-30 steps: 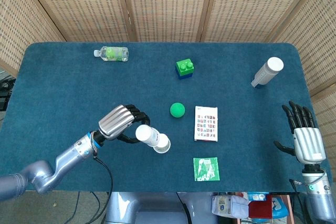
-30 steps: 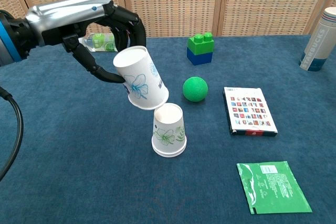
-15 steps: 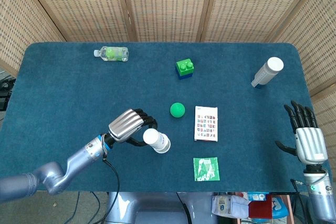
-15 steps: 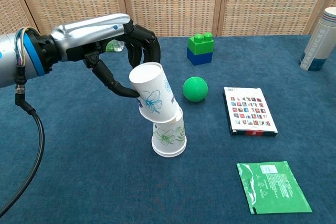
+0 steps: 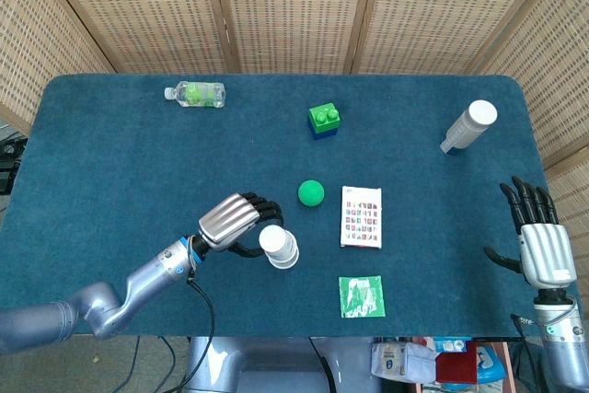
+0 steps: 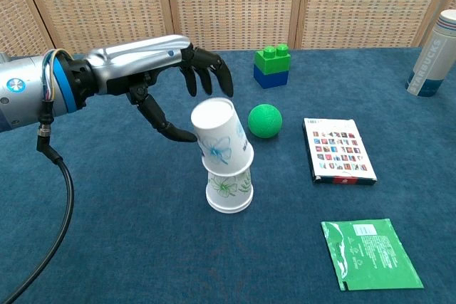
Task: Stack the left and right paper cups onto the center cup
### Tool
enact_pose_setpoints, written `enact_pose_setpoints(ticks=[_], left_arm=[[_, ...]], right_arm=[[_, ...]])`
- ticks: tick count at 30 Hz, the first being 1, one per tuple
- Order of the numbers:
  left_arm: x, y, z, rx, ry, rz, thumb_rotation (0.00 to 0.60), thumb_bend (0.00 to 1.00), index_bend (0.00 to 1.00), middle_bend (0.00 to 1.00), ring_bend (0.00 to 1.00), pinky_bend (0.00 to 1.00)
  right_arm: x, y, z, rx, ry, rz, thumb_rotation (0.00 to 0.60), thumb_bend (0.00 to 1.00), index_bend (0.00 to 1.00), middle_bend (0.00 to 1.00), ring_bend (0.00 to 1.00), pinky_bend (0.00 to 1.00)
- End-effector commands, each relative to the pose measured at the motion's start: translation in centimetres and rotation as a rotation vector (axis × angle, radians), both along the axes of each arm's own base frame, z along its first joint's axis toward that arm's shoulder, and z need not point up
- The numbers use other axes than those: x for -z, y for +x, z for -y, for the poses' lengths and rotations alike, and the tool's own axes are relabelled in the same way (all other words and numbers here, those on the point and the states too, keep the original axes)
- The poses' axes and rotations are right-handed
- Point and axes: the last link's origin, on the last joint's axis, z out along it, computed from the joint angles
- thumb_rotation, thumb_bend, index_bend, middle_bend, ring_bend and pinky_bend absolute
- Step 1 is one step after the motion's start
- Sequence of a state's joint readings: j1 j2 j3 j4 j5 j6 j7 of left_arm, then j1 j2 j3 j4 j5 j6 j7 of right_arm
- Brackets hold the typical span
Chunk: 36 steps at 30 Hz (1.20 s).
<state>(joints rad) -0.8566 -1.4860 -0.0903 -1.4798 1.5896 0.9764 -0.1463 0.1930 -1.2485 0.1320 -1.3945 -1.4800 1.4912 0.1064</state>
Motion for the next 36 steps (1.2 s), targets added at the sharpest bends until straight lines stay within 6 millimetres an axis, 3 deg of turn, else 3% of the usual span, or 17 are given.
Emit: enact_pose_setpoints(ticks=[1, 8, 12, 18, 23, 30, 36], left_arm=[[0.1, -0.1, 0.1, 0.014, -0.03, -0.038, 0.6, 0.19, 0.0, 0.0, 0.0, 0.08], [-1.3, 0.0, 0.3, 0.019, -0.023, 0.028, 0.6, 0.19, 0.0, 0.0, 0.0, 0.0], [-3.7, -1.5, -0.1, -0.026, 0.063, 0.071, 0.6, 0.18, 0.0, 0.0, 0.0, 0.0], [-9.0, -8.5, 0.3, -0.289, 0.36, 0.005, 0.6, 0.16, 0.0, 0.0, 0.0, 0.0], [-12.2, -14.3, 3.7, -0.539, 0.527, -0.086, 0.6, 0.16, 0.0, 0.0, 0.0, 0.0], [-15.1, -18.9, 7.7, -0.732, 0.578, -0.102, 0.6, 0.16, 0.0, 0.0, 0.0, 0.0], [-15.8, -20.6, 8.6, -0.75, 0.576, -0.094, 0.6, 0.16, 0.0, 0.0, 0.0, 0.0]], right_arm=[[0.0, 0.0, 0.0, 0.0, 0.0, 0.001, 0.6, 0.0, 0.03, 0.0, 0.0, 0.0], [0.0, 0.0, 0.0, -0.002, 0.003, 0.001, 0.6, 0.0, 0.03, 0.0, 0.0, 0.0], [-0.1, 0.1, -0.1, -0.007, 0.003, 0.002, 0.6, 0.0, 0.03, 0.0, 0.0, 0.0], [-0.2, 0.3, -0.3, -0.015, -0.005, 0.0, 0.6, 0.0, 0.03, 0.0, 0.0, 0.0], [-0.2, 0.5, -0.5, -0.023, -0.004, -0.006, 0.6, 0.0, 0.03, 0.0, 0.0, 0.0], [-0.1, 0.6, -0.6, -0.009, -0.004, -0.042, 0.6, 0.0, 0.03, 0.0, 0.0, 0.0], [-0.3, 0.6, -0.8, 0.005, -0.011, -0.048, 0.6, 0.0, 0.03, 0.0, 0.0, 0.0]])
